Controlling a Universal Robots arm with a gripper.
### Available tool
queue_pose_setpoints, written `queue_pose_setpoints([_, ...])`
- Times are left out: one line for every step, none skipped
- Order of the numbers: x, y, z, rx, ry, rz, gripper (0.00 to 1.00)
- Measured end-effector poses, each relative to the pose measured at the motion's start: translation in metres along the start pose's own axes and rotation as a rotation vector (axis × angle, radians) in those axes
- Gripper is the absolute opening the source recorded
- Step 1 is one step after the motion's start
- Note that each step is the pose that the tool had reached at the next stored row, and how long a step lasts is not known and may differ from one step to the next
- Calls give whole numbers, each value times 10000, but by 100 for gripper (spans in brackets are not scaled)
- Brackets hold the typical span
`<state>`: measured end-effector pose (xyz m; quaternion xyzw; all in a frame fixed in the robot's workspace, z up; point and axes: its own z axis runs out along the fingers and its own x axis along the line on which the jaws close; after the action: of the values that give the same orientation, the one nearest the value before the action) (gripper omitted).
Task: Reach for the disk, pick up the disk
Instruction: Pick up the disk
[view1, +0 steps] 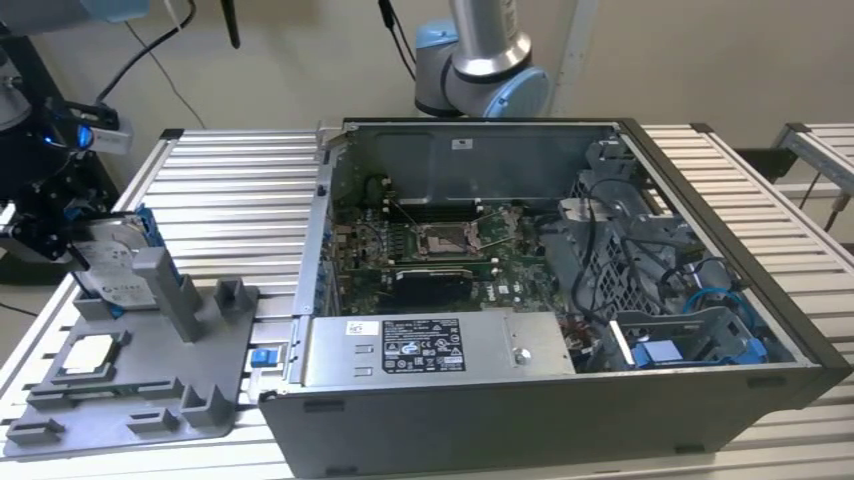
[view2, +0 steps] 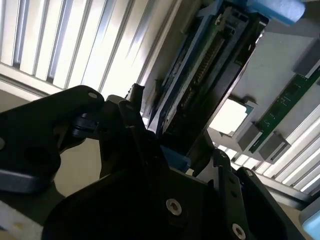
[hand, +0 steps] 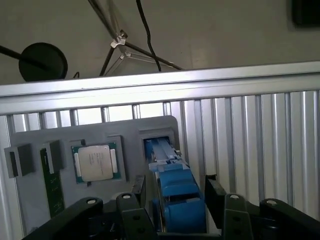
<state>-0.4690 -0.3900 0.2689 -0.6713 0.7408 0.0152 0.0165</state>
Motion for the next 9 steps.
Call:
queue_pose_setpoints([1,0,5,2,-2,-1,100])
queue_pose_setpoints([1,0,13,2,-2,-1,100])
queue_pose_setpoints([1,0,19,1,-2,-1,100])
queue_pose_setpoints([2,0,25,0,-1,-1,100])
queue_pose_setpoints([2,0,29,-1,-1,-1,100])
queue_pose_setpoints([2,0,30,-3,-4,-1,100])
queue_pose_setpoints([2,0,37,0,-8,0,100])
queue_pose_setpoints([2,0,44,2,-10,0,100])
queue_pose_setpoints([3,-1,50,1,-10,-1,100])
